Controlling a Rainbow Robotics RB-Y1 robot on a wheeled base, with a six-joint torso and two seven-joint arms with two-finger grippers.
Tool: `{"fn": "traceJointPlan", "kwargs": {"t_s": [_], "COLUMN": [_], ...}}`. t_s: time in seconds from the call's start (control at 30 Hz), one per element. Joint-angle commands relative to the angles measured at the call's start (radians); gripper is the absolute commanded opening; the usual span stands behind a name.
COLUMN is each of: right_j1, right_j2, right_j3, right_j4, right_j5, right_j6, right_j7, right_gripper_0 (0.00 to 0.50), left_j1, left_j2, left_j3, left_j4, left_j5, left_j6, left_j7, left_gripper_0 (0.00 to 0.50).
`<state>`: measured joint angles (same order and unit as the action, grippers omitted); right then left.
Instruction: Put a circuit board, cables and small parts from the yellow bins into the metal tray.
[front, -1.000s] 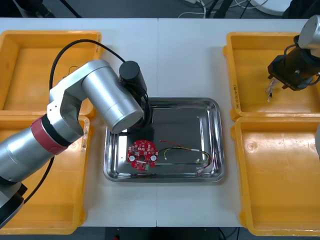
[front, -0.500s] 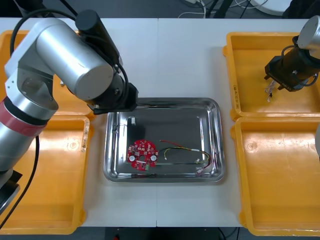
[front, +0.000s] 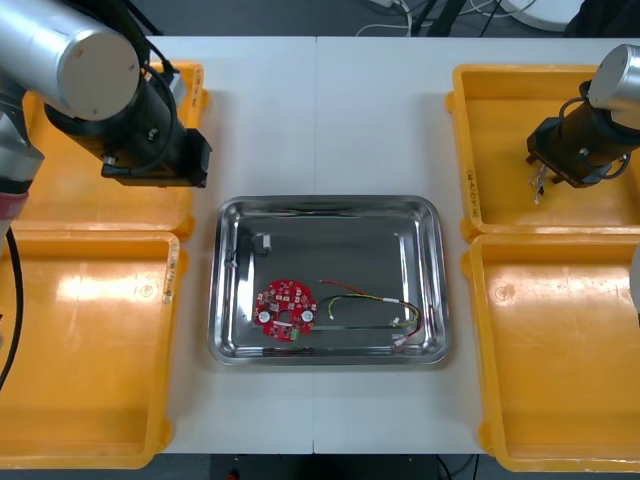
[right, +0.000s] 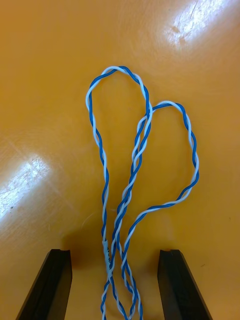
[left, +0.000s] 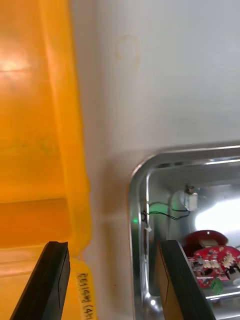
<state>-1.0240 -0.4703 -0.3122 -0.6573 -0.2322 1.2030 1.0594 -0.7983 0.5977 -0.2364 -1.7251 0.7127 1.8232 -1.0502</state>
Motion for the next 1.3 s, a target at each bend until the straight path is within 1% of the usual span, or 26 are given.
{"fn": "traceJointPlan", "kwargs": {"t_s": [0.03, 0.07, 0.13, 0.17, 0.2, 0.23, 0.27, 0.3, 0.33, 0.37, 0.53, 0.6, 0.7, 0.9, 1.13, 1.3], "right_j1": [-0.038, -0.038, -0.038, -0.038, -0.038, -0.038, -0.038, -0.038, -0.038, -0.038, -0.038, -0.038, -0.038, -0.038, -0.038, -0.036], "right_j2": [0.009, 0.009, 0.009, 0.009, 0.009, 0.009, 0.009, 0.009, 0.009, 0.009, 0.009, 0.007, -0.001, -0.016, -0.030, -0.031], "right_j3": [0.028, 0.028, 0.028, 0.028, 0.028, 0.028, 0.028, 0.028, 0.028, 0.028, 0.028, 0.028, 0.027, 0.027, 0.019, 0.007], "right_j4": [-0.001, -0.001, -0.001, -0.001, -0.001, -0.001, -0.001, -0.001, -0.001, -0.002, -0.019, -0.042, -0.122, -0.269, -0.403, -0.492], "right_j5": [-0.013, -0.015, -0.018, -0.018, -0.019, -0.024, -0.026, -0.027, -0.027, -0.026, -0.026, -0.022, -0.012, 0.005, 0.016, 0.011], "right_j6": [-0.010, -0.008, -0.008, -0.008, -0.008, -0.008, -0.008, -0.008, -0.008, -0.010, -0.002, 0.018, 0.110, 0.290, 0.441, 0.563], "right_j7": [-0.042, -0.044, -0.042, -0.042, -0.042, -0.042, -0.042, -0.042, -0.042, -0.042, -0.042, -0.042, -0.042, -0.038, -0.016, 0.016], "right_gripper_0": [0.473, 0.433, 0.232, 0.191, 0.133, 0.133, 0.047, 0.047, 0.009, 0.000, 0.000, 0.000, 0.000, 0.000, 0.000, 0.000], "left_j1": [-0.078, -0.079, -0.085, -0.088, -0.091, -0.099, -0.102, -0.111, -0.114, -0.124, -0.139, -0.142, -0.147, -0.157, -0.157, -0.157], "left_j2": [0.063, 0.067, 0.076, 0.077, 0.080, 0.085, 0.085, 0.090, 0.091, 0.094, 0.096, 0.096, 0.096, 0.096, 0.096, 0.094], "left_j3": [0.043, 0.046, 0.065, 0.069, 0.077, 0.084, 0.088, 0.089, 0.092, 0.100, 0.111, 0.111, 0.112, 0.111, 0.104, 0.080], "left_j4": [0.064, 0.073, 0.111, 0.121, 0.134, 0.157, 0.165, 0.188, 0.199, 0.234, 0.315, 0.348, 0.404, 0.481, 0.533, 0.585], "left_j5": [0.002, 0.002, 0.001, 0.001, 0.001, -0.002, -0.004, -0.009, -0.010, -0.015, -0.042, -0.058, -0.081, -0.091, -0.093, -0.093], "left_j6": [0.004, 0.001, -0.002, -0.004, -0.007, -0.010, -0.013, -0.021, -0.024, -0.039, -0.101, -0.128, -0.190, -0.266, -0.334, -0.407], "left_j7": [-0.200, -0.209, -0.255, -0.267, -0.284, -0.307, -0.318, -0.340, -0.349, -0.384, -0.458, -0.488, -0.541, -0.608, -0.634, -0.651], "left_gripper_0": [0.500, 0.500, 0.500, 0.500, 0.500, 0.500, 0.500, 0.500, 0.500, 0.500, 0.500, 0.500, 0.500, 0.500, 0.500, 0.500]}}
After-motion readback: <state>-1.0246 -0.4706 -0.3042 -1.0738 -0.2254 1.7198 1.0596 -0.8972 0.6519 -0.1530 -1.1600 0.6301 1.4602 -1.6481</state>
